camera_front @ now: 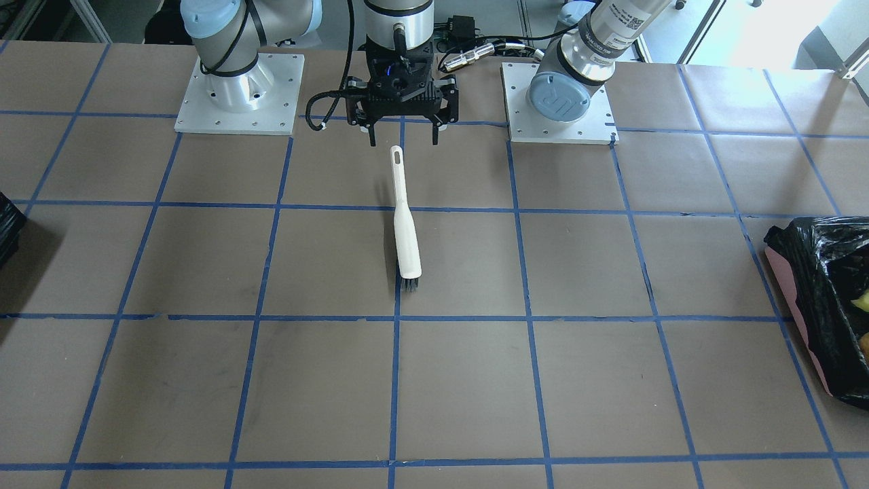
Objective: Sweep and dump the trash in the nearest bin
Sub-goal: 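Tip the dustpan over the trash bag while the right gripper sets down the brush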
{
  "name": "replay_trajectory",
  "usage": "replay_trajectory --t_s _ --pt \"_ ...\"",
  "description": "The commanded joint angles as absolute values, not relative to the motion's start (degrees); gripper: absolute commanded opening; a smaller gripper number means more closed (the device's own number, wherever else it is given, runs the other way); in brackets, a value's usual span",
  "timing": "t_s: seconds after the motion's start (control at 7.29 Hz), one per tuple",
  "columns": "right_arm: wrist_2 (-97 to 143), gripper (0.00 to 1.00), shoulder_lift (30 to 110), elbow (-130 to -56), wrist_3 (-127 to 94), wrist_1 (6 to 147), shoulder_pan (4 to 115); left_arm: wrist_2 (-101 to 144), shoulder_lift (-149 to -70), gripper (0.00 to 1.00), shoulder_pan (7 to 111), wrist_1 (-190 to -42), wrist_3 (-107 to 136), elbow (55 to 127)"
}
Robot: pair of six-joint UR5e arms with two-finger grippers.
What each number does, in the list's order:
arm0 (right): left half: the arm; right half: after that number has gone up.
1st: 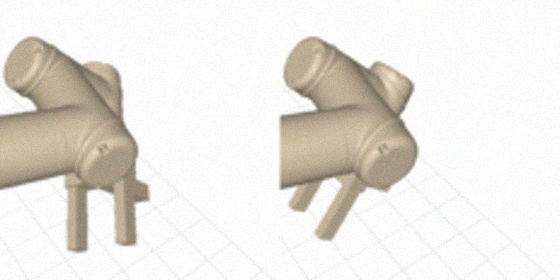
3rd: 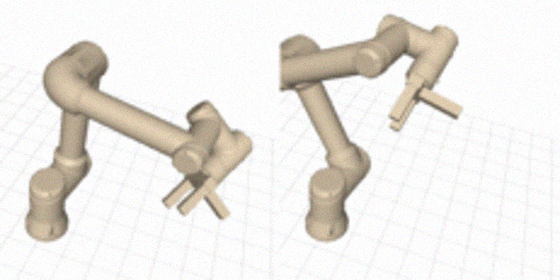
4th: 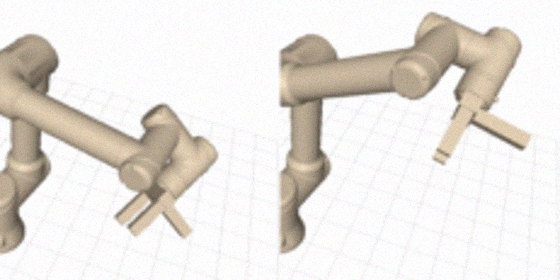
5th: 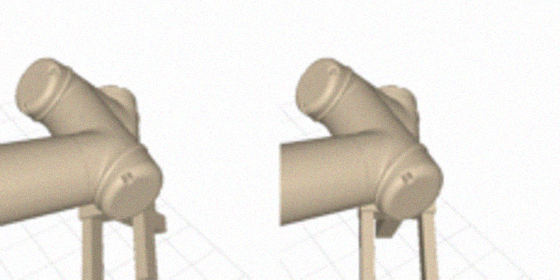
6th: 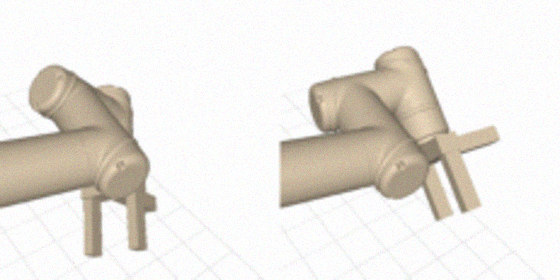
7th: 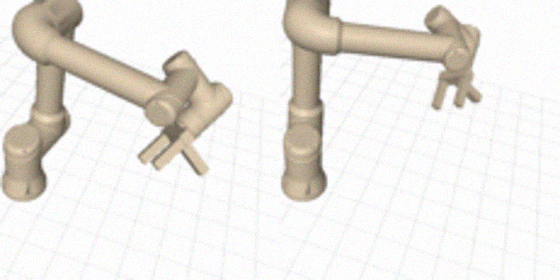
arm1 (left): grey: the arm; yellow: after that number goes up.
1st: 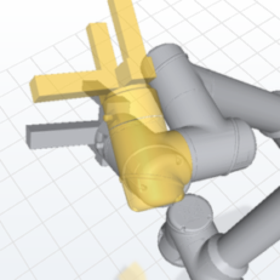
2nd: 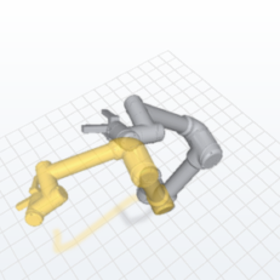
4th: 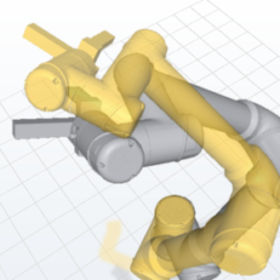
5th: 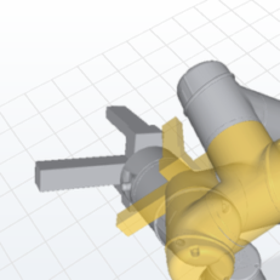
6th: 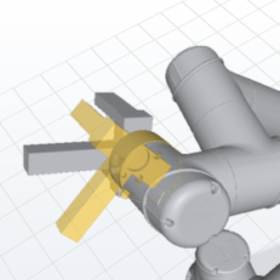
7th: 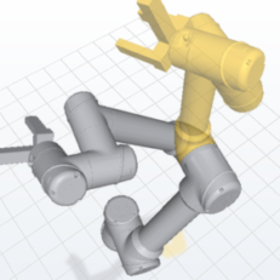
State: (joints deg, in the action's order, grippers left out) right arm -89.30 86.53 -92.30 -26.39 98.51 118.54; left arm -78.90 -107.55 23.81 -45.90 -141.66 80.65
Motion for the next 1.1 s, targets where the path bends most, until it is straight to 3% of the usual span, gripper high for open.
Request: replay_trajectory --t_s 0.0,0.14,0.27,0.41,0.69,0.96 --pt "-89.8 0.96 89.5 -92.4 -12.5 95.2 109.8 -80.8 -104.0 0.00 27.9 -50.9 -139.6 80.0" --pt "-89.7 0.90 91.8 -92.7 -4.7 92.6 102.6 -82.9 -101.5 0.00 30.4 -59.4 -133.3 79.7" --pt "-89.6 0.95 92.2 -92.8 -2.8 92.4 98.4 -83.1 -99.8 0.00 32.9 -64.2 -128.7 80.0" --pt "-89.7 0.99 92.7 -92.8 -3.5 92.5 98.4 -83.1 -98.6 0.00 35.6 -66.6 -122.8 80.3" --pt "-89.7 1.00 93.0 -92.7 -2.9 93.1 98.3 -83.3 -96.5 0.00 44.2 -77.4 -103.5 80.7" --pt "-90.0 1.00 93.5 -92.4 -2.8 93.7 97.1 -87.2 -96.1 0.00 56.2 -78.8 -83.4 82.1"
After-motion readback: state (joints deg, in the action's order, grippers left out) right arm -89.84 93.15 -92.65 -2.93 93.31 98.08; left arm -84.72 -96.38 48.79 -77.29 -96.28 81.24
